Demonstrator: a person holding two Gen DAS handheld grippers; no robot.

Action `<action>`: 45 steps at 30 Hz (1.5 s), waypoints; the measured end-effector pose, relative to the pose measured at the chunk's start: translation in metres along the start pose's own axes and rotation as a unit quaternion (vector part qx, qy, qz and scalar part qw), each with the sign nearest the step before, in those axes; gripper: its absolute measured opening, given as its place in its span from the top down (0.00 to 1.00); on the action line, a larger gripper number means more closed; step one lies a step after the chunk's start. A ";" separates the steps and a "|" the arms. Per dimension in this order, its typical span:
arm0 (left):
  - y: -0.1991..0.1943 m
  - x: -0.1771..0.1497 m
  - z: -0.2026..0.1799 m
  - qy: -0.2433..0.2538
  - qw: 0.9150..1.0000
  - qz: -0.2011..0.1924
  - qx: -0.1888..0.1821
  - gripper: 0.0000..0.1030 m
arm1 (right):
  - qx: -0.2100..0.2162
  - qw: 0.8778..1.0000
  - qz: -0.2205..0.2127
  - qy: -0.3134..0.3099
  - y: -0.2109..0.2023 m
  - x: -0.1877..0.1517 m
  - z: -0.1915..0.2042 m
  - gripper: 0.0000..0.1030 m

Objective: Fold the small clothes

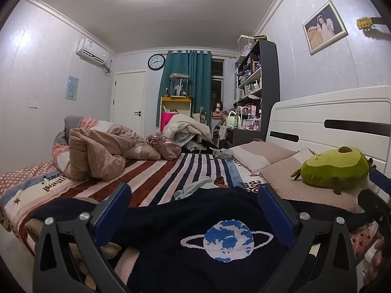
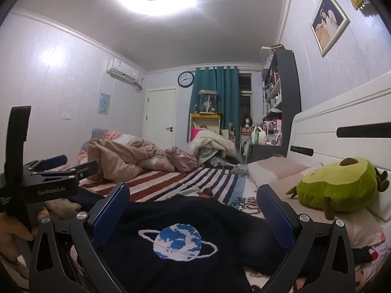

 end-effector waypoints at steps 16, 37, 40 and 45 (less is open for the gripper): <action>0.005 -0.004 -0.001 0.005 1.000 0.009 -0.002 0.01 | 0.001 1.000 0.007 0.004 0.006 -0.005 0.003 0.00; 0.011 -0.006 -0.002 0.009 1.000 0.015 0.003 0.01 | 0.002 1.000 0.011 0.012 0.009 -0.010 0.007 0.00; 0.013 -0.007 -0.002 0.009 1.000 0.020 -0.004 0.01 | 0.005 1.000 0.010 0.020 0.009 -0.011 0.008 0.00; 0.017 -0.010 0.002 0.013 1.000 0.027 -0.007 0.01 | -0.007 0.998 -0.004 0.054 0.009 -0.017 0.005 0.00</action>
Point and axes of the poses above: each gripper's, at about its wrist camera, not at the fingertips, and y roughly the way its jaws point, z to its left, x to its top, the point moved 2 cm from there along y, roughly the way its jaws point, and after that the axes turned 10 degrees about z, right-handed, at the moved point
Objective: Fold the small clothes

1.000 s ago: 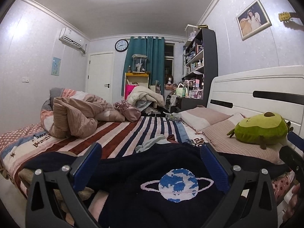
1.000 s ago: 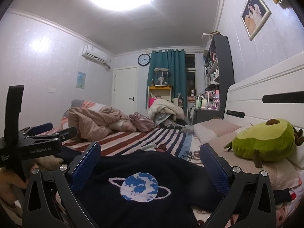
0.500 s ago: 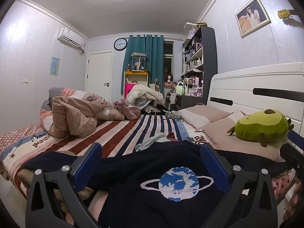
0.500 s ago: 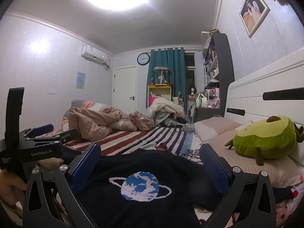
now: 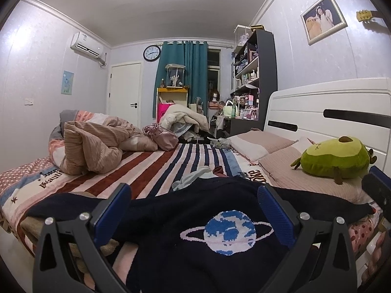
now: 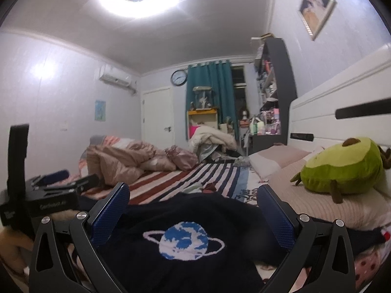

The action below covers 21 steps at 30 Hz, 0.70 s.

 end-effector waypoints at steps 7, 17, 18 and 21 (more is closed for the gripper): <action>0.013 -0.007 0.023 -0.018 1.000 0.024 -0.003 0.01 | 0.005 1.000 0.028 0.014 0.012 0.005 0.006 0.00; 0.052 -0.043 0.143 -0.173 0.978 0.102 -0.058 0.01 | 0.023 0.992 0.125 0.016 0.075 -0.013 0.015 0.02; 0.056 -0.046 0.155 -0.185 0.976 0.106 -0.049 0.01 | 0.035 0.990 0.137 0.021 0.083 -0.017 0.017 0.08; 0.068 -0.061 0.194 -0.232 0.965 0.121 -0.015 0.02 | 0.038 0.985 0.164 0.030 0.104 -0.028 0.025 0.13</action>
Point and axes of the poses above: each gripper's, at about its wrist camera, not at the fingertips, and y roughly the way its jaws point, z to its left, x to its top, the point moved 2 cm from there along y, roughly the way its jaws point, and after that the axes turned 10 degrees about z, right-handed, at the moved point
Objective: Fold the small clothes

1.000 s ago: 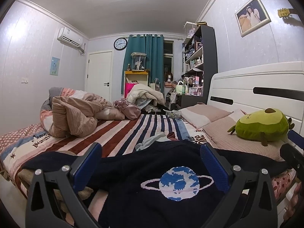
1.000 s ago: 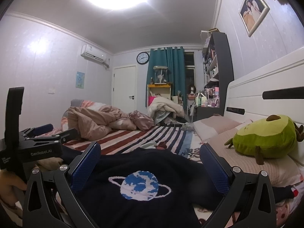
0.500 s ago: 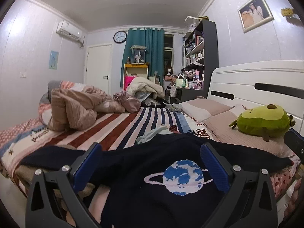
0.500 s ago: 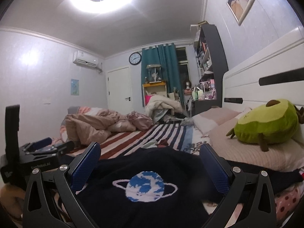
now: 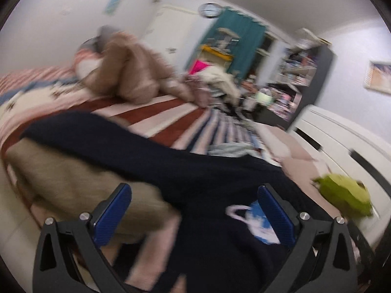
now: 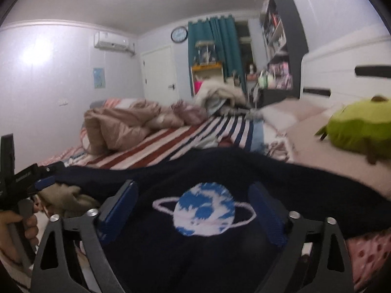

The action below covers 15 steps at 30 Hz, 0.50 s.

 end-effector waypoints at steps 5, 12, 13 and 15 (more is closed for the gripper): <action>0.021 0.004 0.044 -0.048 0.999 0.013 0.003 0.10 | 0.022 1.000 0.015 -0.001 0.023 0.005 0.005 0.13; 0.043 0.013 0.062 -0.073 0.997 0.022 0.005 0.24 | 0.066 0.995 0.078 -0.010 0.075 -0.001 0.009 0.19; 0.046 0.016 0.063 -0.074 0.997 0.021 0.007 0.24 | 0.072 0.993 0.092 -0.006 0.085 -0.005 0.008 0.28; 0.055 0.024 0.064 -0.074 0.997 0.019 0.015 0.27 | 0.079 0.990 0.113 0.005 0.101 -0.013 0.005 0.34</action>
Point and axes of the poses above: each gripper's, at about its wrist camera, not at the fingertips, and y roughly the way its jaws point, z to its left, x to its top, the point moved 2 cm from there along y, roughly the way its jaws point, and after that the axes turned 10 degrees about z, right-handed, at the moved point
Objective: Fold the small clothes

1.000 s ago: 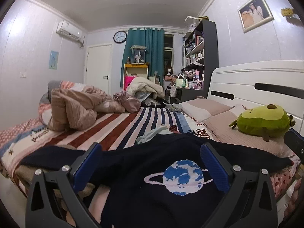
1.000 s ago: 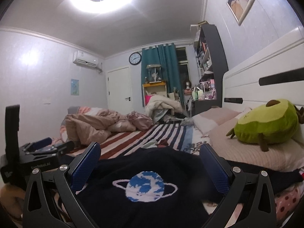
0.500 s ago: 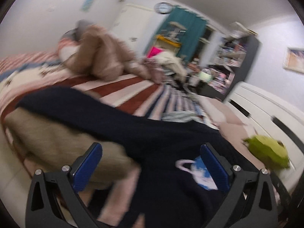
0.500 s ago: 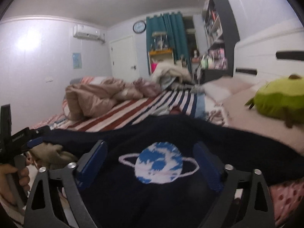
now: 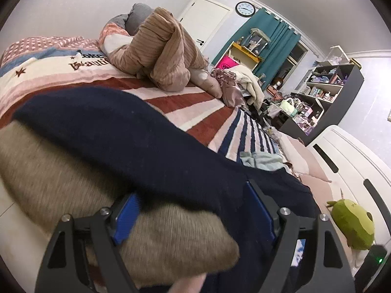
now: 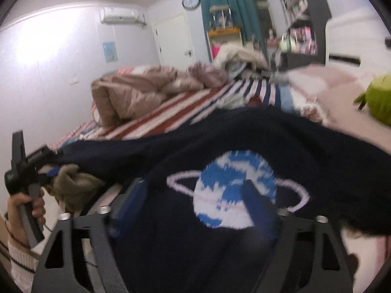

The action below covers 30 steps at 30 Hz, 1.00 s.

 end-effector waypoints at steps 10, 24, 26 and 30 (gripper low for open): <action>0.005 0.041 -0.042 0.093 0.993 -0.044 0.057 0.96 | 0.018 0.999 -0.002 0.038 0.007 -0.001 -0.030 0.35; 0.082 -0.130 -0.246 0.382 0.883 0.180 -0.206 0.96 | 0.008 0.995 -0.047 0.092 -0.044 -0.017 -0.091 0.35; 0.113 -0.163 -0.244 0.368 0.877 0.244 -0.191 0.95 | 0.003 0.994 -0.051 0.098 -0.053 -0.021 -0.098 0.35; 0.128 -0.171 -0.226 0.318 0.889 0.270 -0.187 0.90 | -0.005 0.992 -0.051 0.111 -0.066 -0.030 -0.111 0.34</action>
Point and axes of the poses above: each gripper's, at about its wrist camera, not at the fingertips, and y roughly the way its jaws point, z to its left, x to its top, the point moved 2 cm from there along y, roughly the way its jaws point, and after that the axes turned 10 degrees about z, right-handed, at the moved point
